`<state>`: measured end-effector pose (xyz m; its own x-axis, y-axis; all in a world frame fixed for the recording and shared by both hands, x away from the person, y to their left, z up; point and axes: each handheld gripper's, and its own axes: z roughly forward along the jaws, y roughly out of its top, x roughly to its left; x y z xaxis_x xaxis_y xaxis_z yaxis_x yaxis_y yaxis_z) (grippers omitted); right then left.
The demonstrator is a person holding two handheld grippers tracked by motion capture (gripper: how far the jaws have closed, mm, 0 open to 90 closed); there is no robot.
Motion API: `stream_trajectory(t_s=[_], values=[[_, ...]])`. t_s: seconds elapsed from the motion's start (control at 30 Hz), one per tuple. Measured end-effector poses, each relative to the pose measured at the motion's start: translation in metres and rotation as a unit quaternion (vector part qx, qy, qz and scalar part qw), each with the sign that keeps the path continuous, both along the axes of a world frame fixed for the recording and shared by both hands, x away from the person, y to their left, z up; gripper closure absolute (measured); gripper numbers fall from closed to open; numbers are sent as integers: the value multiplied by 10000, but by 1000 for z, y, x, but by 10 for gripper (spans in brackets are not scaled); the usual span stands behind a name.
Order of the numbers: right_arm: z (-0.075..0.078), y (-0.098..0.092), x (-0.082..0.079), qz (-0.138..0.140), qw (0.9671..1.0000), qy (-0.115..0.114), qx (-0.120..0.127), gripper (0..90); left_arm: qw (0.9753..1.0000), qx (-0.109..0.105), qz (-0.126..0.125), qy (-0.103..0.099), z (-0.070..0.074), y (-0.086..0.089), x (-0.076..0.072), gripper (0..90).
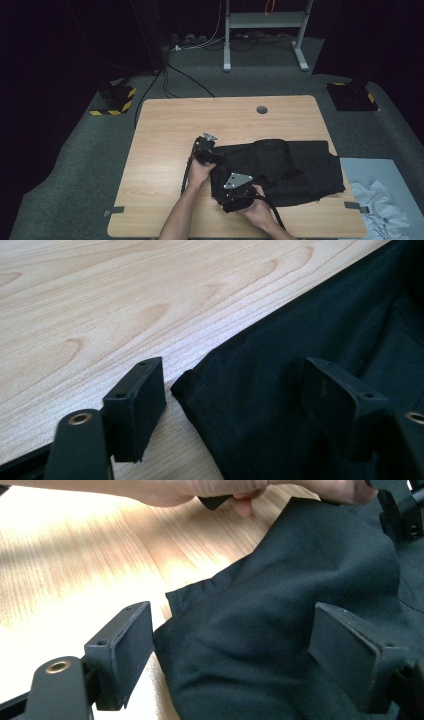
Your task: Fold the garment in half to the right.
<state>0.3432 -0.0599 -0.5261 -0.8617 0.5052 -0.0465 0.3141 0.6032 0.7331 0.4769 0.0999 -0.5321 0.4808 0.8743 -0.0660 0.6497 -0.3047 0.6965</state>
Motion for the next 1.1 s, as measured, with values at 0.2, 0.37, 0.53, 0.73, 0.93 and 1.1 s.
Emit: stream_trajectory(t_s=[0.2, 0.37, 0.53, 0.73, 0.93, 1.1], values=[[-6, 8, 0, -2, 9997, 5, -253, 169, 9997, 185, 23, -140, 0, -3, -1, 365], [-9, 9, 4, -174, 9993, 29, -330, 216, 9996, 188, 16, -218, -1, -4, -4, 436], [-8, 9, 4, -229, 9993, 32, -306, 310, 9996, 157, -104, -224, 0, -6, -5, 534], [-6, 5, 5, -242, 9990, -43, -360, 508, 9994, 116, -256, -201, 1, -7, -5, 676], [-3, 4, 6, -275, 9980, -155, -549, 685, 9996, 31, -258, -142, 1, -7, -5, 810], [0, 1, 10, -268, 9984, 42, -491, 767, 9996, -99, -267, -64, 5, -4, -5, 838]])
